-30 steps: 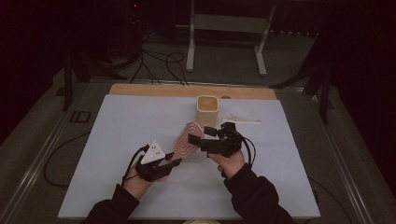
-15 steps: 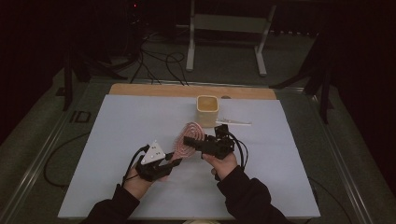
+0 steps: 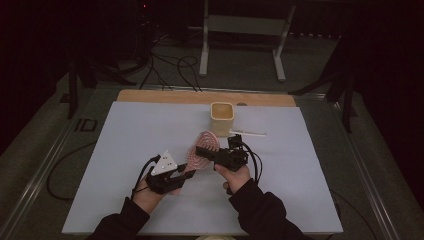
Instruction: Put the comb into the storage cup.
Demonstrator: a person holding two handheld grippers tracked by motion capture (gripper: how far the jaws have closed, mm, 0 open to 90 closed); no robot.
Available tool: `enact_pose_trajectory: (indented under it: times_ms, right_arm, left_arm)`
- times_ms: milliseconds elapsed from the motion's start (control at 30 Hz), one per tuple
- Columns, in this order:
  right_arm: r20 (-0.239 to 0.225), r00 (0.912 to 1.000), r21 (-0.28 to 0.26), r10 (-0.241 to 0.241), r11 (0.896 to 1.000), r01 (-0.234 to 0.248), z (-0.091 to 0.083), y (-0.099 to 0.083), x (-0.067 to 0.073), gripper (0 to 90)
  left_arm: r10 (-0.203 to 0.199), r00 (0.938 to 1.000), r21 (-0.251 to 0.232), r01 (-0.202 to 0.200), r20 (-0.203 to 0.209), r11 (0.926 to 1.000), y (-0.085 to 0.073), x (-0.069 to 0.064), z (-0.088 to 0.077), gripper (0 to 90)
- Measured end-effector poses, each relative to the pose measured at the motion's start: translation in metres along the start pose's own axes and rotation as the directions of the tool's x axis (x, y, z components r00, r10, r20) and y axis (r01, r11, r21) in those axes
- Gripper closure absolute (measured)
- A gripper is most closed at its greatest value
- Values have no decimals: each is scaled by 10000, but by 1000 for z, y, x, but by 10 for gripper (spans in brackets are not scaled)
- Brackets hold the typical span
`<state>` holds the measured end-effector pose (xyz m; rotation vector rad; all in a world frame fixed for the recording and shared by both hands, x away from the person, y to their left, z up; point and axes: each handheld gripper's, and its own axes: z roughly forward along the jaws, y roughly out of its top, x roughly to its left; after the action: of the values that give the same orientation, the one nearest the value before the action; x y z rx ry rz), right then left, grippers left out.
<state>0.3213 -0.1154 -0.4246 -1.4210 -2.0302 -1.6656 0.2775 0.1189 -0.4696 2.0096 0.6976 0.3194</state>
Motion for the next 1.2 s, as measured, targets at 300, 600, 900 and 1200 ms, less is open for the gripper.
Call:
enact_pose_trajectory:
  times_ms: [300,600,900,1200]
  right_arm:
    - [91,9992,-38,-393,9992,393,0,-1,3,632]
    - [102,9962,-216,-861,9960,863,-2,0,9,636]
    - [99,9891,-433,-1468,9882,1471,-8,7,13,637]
    - [330,9818,-646,-1873,9798,1891,-16,16,13,638]
  left_arm:
    - [-77,9999,-17,77,65,10000,-1,0,2,704]
    - [-527,9978,275,516,396,9983,2,1,5,473]
    - [-711,9949,253,695,714,9973,2,5,1,336]
    - [-837,9936,368,811,765,9960,2,9,-2,191]
